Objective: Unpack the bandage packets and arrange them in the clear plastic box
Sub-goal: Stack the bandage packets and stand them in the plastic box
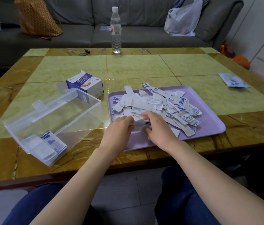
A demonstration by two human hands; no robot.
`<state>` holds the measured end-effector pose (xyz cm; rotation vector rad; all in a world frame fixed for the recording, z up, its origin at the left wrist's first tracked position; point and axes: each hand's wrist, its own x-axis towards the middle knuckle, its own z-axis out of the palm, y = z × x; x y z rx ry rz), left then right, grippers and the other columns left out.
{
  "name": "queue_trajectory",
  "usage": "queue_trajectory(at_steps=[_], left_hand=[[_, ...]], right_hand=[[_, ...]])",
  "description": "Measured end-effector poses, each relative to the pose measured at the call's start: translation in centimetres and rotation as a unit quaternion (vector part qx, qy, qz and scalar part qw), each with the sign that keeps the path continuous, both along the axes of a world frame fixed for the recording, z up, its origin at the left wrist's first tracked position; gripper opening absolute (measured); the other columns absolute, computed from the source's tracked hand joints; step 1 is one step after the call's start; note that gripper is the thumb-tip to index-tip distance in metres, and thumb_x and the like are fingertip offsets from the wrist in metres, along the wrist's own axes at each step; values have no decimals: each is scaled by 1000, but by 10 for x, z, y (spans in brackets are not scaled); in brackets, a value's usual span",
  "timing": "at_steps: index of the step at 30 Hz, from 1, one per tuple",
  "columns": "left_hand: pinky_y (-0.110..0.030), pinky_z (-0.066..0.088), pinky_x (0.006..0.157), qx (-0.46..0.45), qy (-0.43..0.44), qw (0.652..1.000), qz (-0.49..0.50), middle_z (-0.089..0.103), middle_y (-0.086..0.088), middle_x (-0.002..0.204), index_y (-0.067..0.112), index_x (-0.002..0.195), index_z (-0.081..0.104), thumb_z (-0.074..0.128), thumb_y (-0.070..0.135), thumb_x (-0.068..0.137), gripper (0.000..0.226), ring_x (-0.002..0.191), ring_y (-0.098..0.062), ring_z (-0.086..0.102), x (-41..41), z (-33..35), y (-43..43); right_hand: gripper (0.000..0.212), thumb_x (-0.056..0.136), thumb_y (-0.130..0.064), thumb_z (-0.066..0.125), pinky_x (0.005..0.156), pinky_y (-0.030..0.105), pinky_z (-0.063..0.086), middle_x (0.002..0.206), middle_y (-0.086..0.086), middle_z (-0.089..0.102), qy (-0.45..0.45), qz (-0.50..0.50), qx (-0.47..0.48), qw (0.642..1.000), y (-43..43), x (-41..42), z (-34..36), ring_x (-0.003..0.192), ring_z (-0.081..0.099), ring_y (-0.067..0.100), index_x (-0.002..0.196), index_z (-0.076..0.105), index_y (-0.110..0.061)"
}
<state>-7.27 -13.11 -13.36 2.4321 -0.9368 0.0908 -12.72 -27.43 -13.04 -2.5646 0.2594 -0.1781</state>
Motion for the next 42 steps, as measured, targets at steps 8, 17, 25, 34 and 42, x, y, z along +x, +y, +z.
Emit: queue_trajectory(at_steps=[8,17,25,34,42], left_hand=[[-26,36,77,-14,85,996,-27,50,-7,110,10,115,46,45,1,90,27,100,-20,47,0,-5,2],[-31,31,83,103,-14,994,15,47,-8,107,11,106,41,34,11,96,13,98,-25,41,-1,-11,-2],[-33,32,91,174,-58,983,9,42,-5,116,13,119,36,32,26,97,26,107,-24,39,-2,-12,-5],[-33,33,84,138,-33,990,-4,53,-8,106,11,106,39,38,18,96,13,102,-27,44,-2,-6,0],[-32,29,70,89,-3,996,30,54,-11,98,11,96,39,41,10,94,2,92,-29,47,4,-5,2]], right_hand=[[51,85,13,46,83,13,38,118,4,56,8,-4,93,996,0,0,-2,108,53,13,126,47,-16],[47,85,13,43,88,14,36,123,7,54,-22,-25,87,996,9,4,-6,115,50,17,125,49,-11],[60,79,19,39,94,7,23,133,7,43,-11,59,111,992,19,1,-8,124,39,15,131,41,-10],[9,93,-12,54,74,18,33,91,-4,46,-103,-19,65,992,13,5,-4,85,43,11,92,61,-7],[5,92,-12,55,61,12,35,87,-5,53,-133,-55,72,987,2,-2,5,76,49,10,91,54,-18]])
